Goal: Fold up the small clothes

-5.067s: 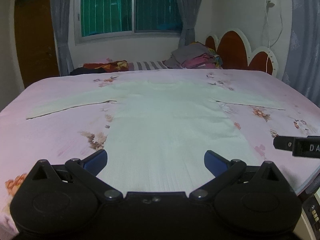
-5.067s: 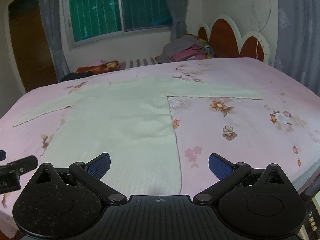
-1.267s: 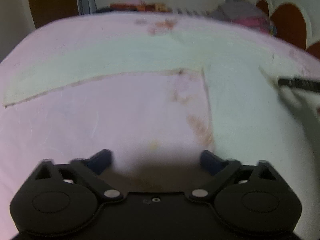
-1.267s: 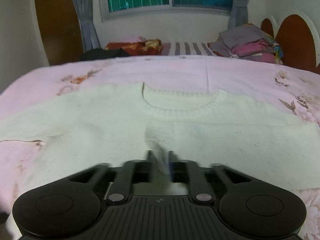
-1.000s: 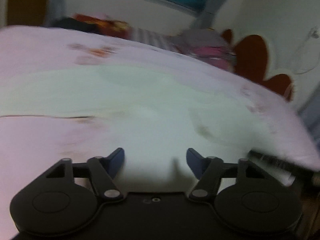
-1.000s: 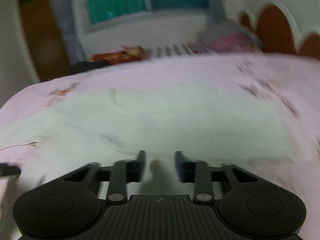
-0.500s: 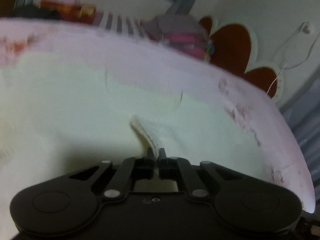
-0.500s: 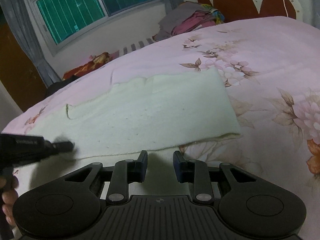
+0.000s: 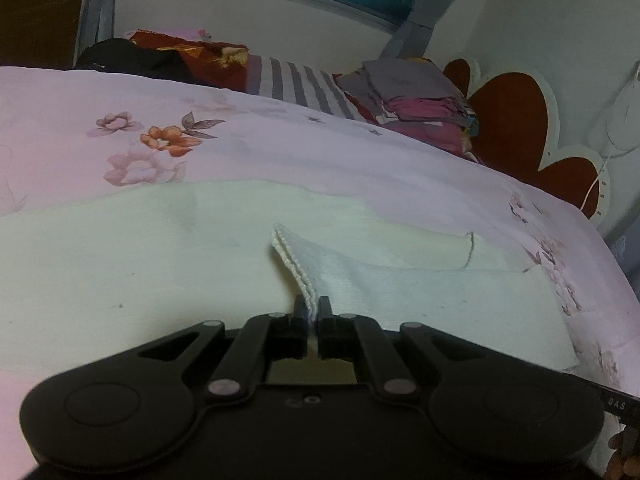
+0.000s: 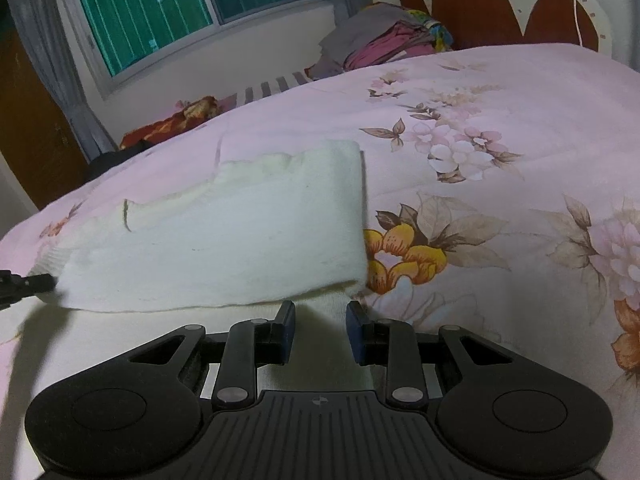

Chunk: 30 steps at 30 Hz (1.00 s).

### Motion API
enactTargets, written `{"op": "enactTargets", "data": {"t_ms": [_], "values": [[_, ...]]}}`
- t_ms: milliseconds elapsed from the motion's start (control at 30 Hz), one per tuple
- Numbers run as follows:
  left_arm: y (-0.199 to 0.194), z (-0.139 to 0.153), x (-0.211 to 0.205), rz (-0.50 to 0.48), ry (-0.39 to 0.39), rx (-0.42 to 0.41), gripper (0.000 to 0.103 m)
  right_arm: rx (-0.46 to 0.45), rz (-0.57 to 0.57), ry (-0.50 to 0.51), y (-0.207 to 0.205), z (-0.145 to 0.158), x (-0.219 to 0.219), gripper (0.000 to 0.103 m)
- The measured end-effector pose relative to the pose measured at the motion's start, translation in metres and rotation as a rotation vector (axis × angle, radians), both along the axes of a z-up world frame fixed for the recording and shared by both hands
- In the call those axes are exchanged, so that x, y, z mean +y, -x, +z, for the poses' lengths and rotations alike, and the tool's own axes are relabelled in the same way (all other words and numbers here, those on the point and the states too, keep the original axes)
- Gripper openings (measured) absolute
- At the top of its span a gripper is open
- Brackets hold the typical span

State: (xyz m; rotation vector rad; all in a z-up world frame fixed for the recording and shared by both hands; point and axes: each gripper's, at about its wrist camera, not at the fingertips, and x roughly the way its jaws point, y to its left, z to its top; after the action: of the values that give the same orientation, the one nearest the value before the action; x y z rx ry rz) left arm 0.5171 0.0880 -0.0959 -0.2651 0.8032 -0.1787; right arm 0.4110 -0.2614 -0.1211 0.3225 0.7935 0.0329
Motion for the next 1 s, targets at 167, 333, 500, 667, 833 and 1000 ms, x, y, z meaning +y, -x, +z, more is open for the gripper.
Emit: {"op": "enactTargets", "data": {"t_ms": [167, 333, 500, 667, 833, 1000], "values": [[0.001, 0.002, 0.012, 0.031, 0.011, -0.015, 0.004, 0.003, 0.001, 0.018, -0.001, 0.0, 0.002, 0.029], [0.003, -0.003, 0.015, 0.026, -0.002, -0.009, 0.004, 0.002, 0.002, 0.028, -0.002, -0.001, 0.002, 0.029], [0.001, -0.015, 0.017, 0.028, -0.008, 0.017, 0.004, 0.009, 0.012, 0.036, -0.003, 0.0, 0.002, 0.025], [0.004, -0.016, 0.018, 0.024, -0.008, 0.005, 0.004, -0.065, -0.018, -0.013, 0.005, 0.02, -0.008, 0.001], [0.005, -0.017, 0.019, 0.019, -0.004, 0.012, 0.004, -0.036, 0.034, 0.132, -0.023, 0.014, 0.012, 0.001], [0.013, -0.007, 0.022, 0.058, -0.073, -0.021, 0.034, -0.015, -0.035, 0.096, -0.034, 0.013, -0.013, 0.001]]}}
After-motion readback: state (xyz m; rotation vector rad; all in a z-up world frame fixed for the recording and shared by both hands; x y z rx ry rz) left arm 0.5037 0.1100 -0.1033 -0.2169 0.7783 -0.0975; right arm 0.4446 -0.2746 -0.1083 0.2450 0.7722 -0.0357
